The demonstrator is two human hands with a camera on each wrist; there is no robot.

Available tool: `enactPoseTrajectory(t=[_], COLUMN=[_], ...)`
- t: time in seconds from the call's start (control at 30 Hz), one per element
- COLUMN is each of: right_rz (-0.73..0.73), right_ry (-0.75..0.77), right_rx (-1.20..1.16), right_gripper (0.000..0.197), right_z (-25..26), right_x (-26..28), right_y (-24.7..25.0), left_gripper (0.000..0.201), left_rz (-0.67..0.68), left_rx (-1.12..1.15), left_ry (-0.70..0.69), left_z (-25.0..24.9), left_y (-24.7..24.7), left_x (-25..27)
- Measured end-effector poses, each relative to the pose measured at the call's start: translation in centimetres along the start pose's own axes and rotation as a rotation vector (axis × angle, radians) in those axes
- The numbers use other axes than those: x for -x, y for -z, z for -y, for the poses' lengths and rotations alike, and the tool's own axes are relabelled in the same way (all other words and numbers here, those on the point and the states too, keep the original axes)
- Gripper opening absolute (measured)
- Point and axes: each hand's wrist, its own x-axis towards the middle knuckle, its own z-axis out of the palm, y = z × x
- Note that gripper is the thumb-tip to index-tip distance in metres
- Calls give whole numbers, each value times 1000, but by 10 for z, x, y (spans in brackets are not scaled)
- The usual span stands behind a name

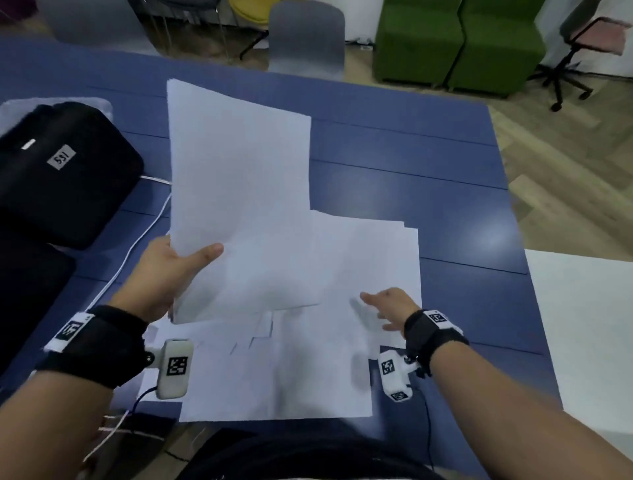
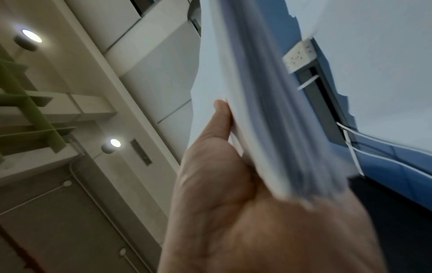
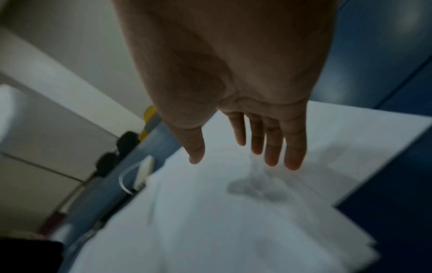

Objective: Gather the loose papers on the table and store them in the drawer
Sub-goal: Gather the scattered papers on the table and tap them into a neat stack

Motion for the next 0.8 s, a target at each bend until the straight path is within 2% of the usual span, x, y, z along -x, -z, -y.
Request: enactPoseTrajectory(t=[0.1,0.2,0.37,0.47,0.6,0.8], right_rz=[-112,-239,-326,-326,-285,-321], right_ry=[-105,-118,-159,-162,-193,-243], right_rx=[219,363,374,313,352,408], right_gripper=[104,119,113,109,107,112], right_z=[-22,-17,-7,-5,1,1], right_x=[-18,-24,-35,-40,-44,-45], right_y=[-20,-34,-60,-69,-68,-58], left_gripper=[22,20,16,20,10,15], left_rz=[-84,-134,-174,-170,-136,-120], left_rx=[38,38,32,26,64,105], left_ry=[14,20,51,36,53,75], left_z=[17,32,56,61,63,71], left_y=[27,47,58,52,37,26], left_x=[10,21,24,24,24,22])
